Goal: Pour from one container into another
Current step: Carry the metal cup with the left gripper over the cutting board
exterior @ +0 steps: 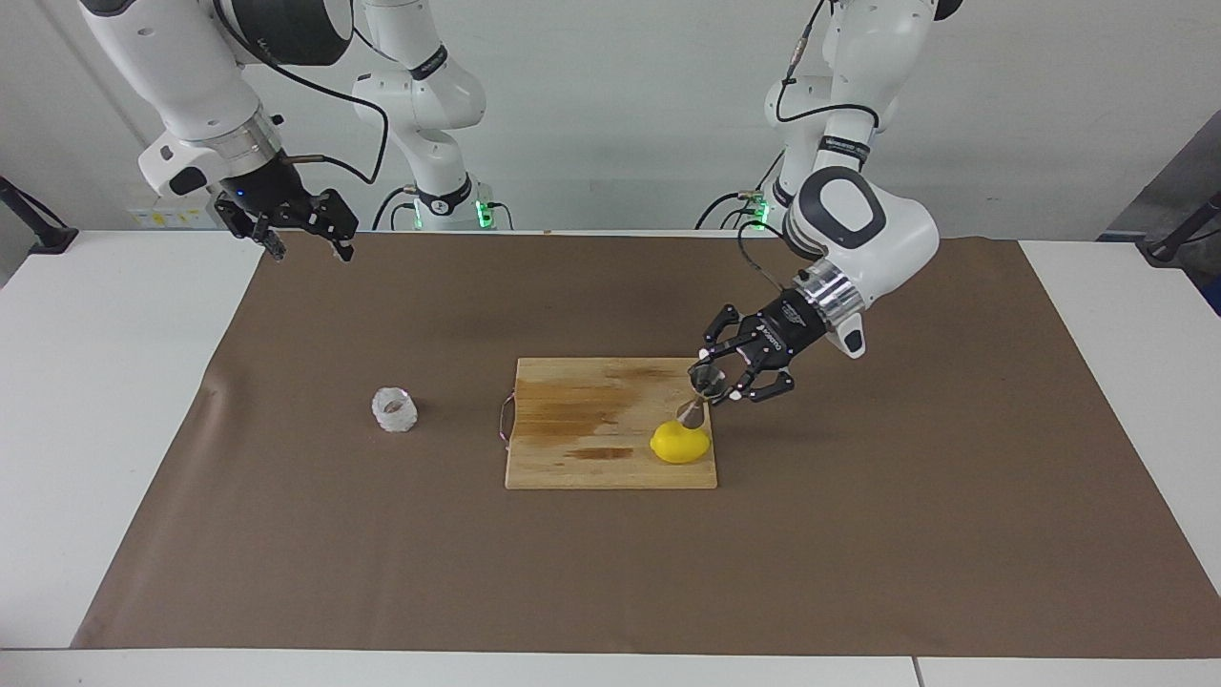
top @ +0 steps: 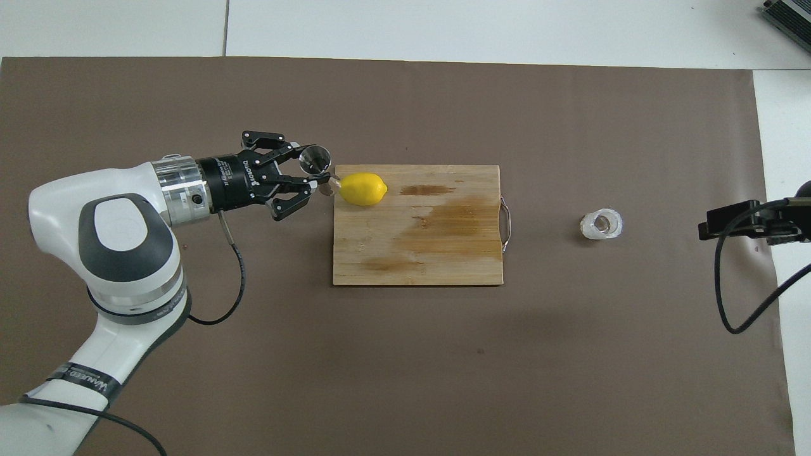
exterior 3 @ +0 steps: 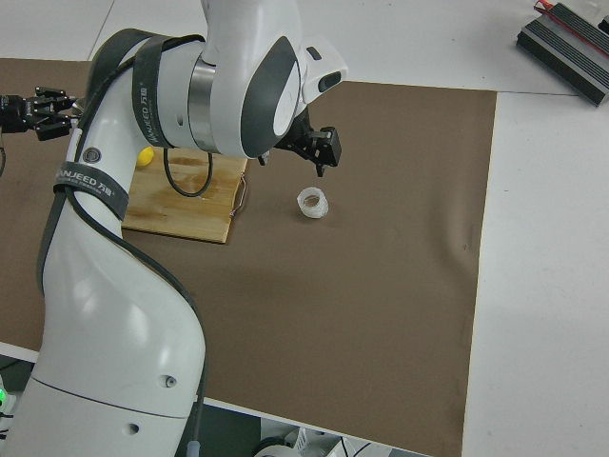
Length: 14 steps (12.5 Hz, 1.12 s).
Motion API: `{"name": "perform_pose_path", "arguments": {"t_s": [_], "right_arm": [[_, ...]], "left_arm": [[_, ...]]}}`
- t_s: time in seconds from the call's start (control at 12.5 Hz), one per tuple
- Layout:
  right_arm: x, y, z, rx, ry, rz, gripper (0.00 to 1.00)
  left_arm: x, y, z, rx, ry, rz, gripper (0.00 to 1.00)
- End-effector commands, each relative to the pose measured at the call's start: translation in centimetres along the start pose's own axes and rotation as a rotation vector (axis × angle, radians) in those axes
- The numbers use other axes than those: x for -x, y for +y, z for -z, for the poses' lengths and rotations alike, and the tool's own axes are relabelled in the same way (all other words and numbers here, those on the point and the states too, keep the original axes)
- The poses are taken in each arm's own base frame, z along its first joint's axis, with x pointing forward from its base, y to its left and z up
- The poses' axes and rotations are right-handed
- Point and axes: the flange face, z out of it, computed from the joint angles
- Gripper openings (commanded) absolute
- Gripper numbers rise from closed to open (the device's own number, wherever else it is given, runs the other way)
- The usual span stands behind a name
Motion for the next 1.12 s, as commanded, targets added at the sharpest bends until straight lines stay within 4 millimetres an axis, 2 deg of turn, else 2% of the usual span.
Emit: {"name": "perform_pose_path", "arguments": {"t_s": [0.0,0.16,0.32,0.4,0.64,0.8,0.96,1.04], "right_arm": [[-0.2,0.0,0.2,-0.010,-0.006,-0.008,1.00],[-0.2,0.0,0.2,-0.010,-0.006,-0.008,1.00],[-0.2,0.0,0.2,-0.010,-0.007,-0.008,1.00],[-0.1,0.0,0.3,-0.010,-0.004,-0.007,1.00],[-0.2,0.0,0.2,-0.010,-0.007,-0.007,1.00],[-0.2,0.0,0.2,-0.010,-0.006,-0.008,1.00],[-0.1,0.0,0.3,-0.010,-0.006,-0.007,1.00],[-0.1,0.0,0.3,-0.010,-0.006,-0.007,1.00]], "left_arm": [[0.1,-2.9,-2.3,0.073,0.018,0.038,0.00],[0.0,-4.1,-4.3,0.083,0.030,0.042,0.00],[0.1,-6.7,-6.9,0.084,0.039,0.050,0.00],[-0.3,-6.8,-8.0,0.071,0.044,0.054,0.00],[-0.6,-9.8,-11.7,0.031,0.064,0.030,0.00],[-1.2,-9.9,-12.7,0.033,0.073,0.037,0.00],[-1.9,-11.2,-14.1,0.016,0.089,0.030,0.00],[-1.8,-11.2,-14.2,0.022,0.089,0.030,0.00]]}}
